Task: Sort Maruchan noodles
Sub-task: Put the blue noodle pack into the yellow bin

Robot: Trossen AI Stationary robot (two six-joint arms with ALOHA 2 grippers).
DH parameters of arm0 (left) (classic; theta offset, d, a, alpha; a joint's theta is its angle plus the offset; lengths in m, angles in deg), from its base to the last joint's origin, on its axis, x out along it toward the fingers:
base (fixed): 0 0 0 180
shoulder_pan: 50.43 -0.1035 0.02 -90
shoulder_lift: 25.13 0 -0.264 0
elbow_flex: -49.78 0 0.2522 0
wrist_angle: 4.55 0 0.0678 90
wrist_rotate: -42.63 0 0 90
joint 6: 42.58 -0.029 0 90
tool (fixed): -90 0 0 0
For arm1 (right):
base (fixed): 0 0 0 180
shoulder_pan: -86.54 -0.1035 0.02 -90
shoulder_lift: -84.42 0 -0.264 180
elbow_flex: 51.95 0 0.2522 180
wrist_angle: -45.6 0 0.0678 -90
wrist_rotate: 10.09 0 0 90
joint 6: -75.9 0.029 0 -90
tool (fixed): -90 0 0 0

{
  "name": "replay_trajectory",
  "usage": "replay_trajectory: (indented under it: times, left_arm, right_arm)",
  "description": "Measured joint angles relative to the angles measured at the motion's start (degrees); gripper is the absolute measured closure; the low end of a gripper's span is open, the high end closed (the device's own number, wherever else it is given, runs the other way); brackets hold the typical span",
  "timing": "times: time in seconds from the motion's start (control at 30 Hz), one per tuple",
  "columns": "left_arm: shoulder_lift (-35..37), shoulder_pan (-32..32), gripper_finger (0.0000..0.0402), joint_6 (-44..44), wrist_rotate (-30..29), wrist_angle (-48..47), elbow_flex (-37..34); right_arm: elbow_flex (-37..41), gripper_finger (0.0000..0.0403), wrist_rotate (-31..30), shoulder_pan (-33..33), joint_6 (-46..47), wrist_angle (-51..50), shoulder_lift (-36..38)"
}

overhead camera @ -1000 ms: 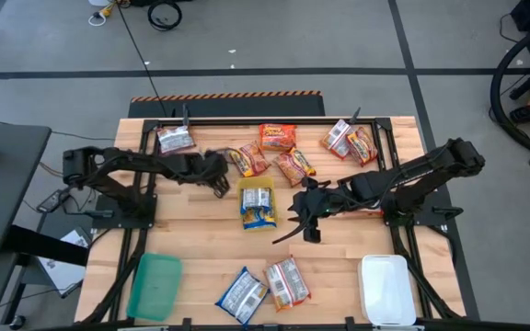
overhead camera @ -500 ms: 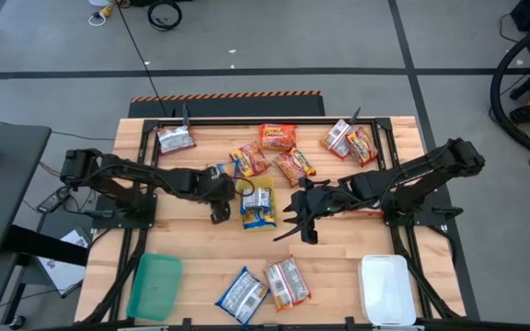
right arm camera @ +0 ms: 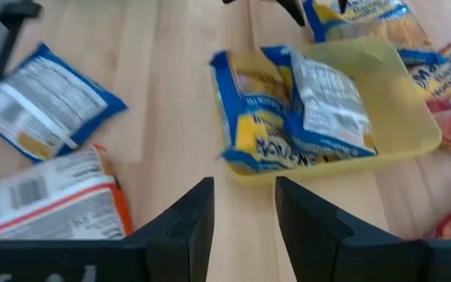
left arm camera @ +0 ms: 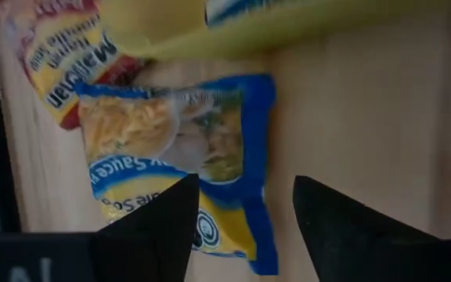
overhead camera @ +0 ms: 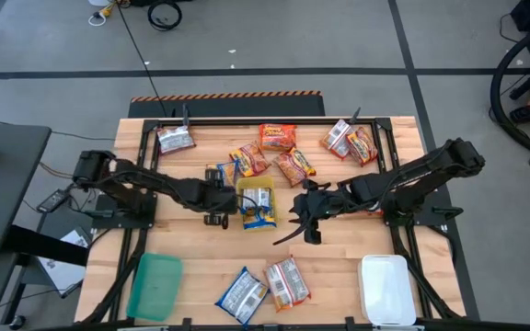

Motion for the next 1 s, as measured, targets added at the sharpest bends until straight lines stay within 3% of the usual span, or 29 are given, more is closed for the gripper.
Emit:
replay_trajectory:
  times: [0.1, 0.3, 0.43, 0.53, 0.6, 0.8, 1.0]
  left_arm:
    - [-2.7, -0.55, 0.0195, 0.02, -2.93, -2.12, 0.0]
    - [-6.99, -2.47, 0.0224, 2.38, -0.56, -3.67, -0.02]
    - [-9.26, -4.22, 0.0281, 3.08, 0.12, -1.87, 0.24]
    - [-9.1, -4.76, 0.035, 3.5, 0.99, -4.44, 0.75]
    - [-7.28, -5.04, 0.0384, 4.96, 2.3, -9.3, 2.24]
    - [1.41, -7.05, 0.0383, 7.3, 1.99, -21.98, 10.64]
    - [9.61, -7.37, 0.0387, 7.28, 7.59, -21.55, 22.03]
  right_arm:
    - [1.35, 0.0261, -0.1, 0.0, 0.0, -0.18, -0.02]
    - [1.67, 0.0261, -0.21, 0.0, 0.0, 0.41, -0.02]
    - [1.67, 0.0261, -0.27, 0.01, -0.17, 0.91, -0.01]
    - [1.69, 0.0261, -0.69, -0.29, -1.88, 0.57, 1.15]
    - [1.64, 0.0261, -3.15, -0.94, -3.65, 0.58, 2.61]
    - [-0.16, 0.0261, -9.36, -2.49, -10.47, 0.39, 6.35]
    - [-0.36, 0.0261, -9.36, -2.51, -10.53, -0.12, 8.41]
